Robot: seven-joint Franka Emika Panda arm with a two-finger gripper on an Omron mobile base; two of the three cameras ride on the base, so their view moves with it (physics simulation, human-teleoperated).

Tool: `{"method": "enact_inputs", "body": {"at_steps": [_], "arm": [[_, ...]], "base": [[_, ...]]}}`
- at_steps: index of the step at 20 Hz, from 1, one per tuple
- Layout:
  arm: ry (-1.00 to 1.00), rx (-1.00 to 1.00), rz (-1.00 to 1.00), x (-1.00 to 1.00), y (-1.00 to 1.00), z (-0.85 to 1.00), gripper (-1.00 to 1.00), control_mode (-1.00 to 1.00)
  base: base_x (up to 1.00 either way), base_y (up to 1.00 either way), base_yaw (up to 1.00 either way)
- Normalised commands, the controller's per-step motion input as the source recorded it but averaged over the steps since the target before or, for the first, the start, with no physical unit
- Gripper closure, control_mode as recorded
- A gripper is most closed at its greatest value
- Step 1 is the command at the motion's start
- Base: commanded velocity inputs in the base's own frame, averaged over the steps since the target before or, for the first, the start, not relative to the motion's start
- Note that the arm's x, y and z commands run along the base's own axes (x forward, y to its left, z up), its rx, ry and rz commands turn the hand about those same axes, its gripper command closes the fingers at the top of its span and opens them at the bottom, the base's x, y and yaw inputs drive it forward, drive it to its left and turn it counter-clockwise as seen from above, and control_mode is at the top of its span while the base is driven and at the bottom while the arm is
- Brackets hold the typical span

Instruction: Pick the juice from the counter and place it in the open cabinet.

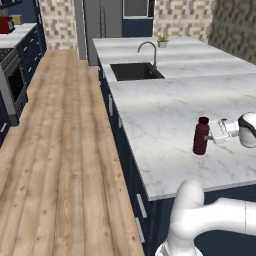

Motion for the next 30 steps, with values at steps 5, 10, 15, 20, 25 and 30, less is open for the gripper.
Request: {"method": "enact_inputs", "body": {"at_steps": [5,10,15,20,25,30], "arm": [[0.13,-0.13,-0.12,-0.38,0.05,0.75,1.00,-1.00],[0.08,-0.13,-0.15,-0.51,0.24,0.79,1.00,-1.00],[0.09,-0.13,-0.19,-0.29,0.30,0.62,1.00,-1.00],[0.10,-0.10,-0.23,-0.17,0.21,0.63,1.00,-1.00],[0.12,-0.05,-0.29,-0.04,0.19,0.50,1.00,-1.00],[0.12,-0.05,-0.34,0.00,0.21,0.26,1.00,-1.00]], "base": [[0.00,0.00,0.00],[0.00,0.00,0.00],[0.00,0.00,0.00],[0.00,0.00,0.00],[0.00,0.00,0.00],[0.00,0.00,0.00]]}}
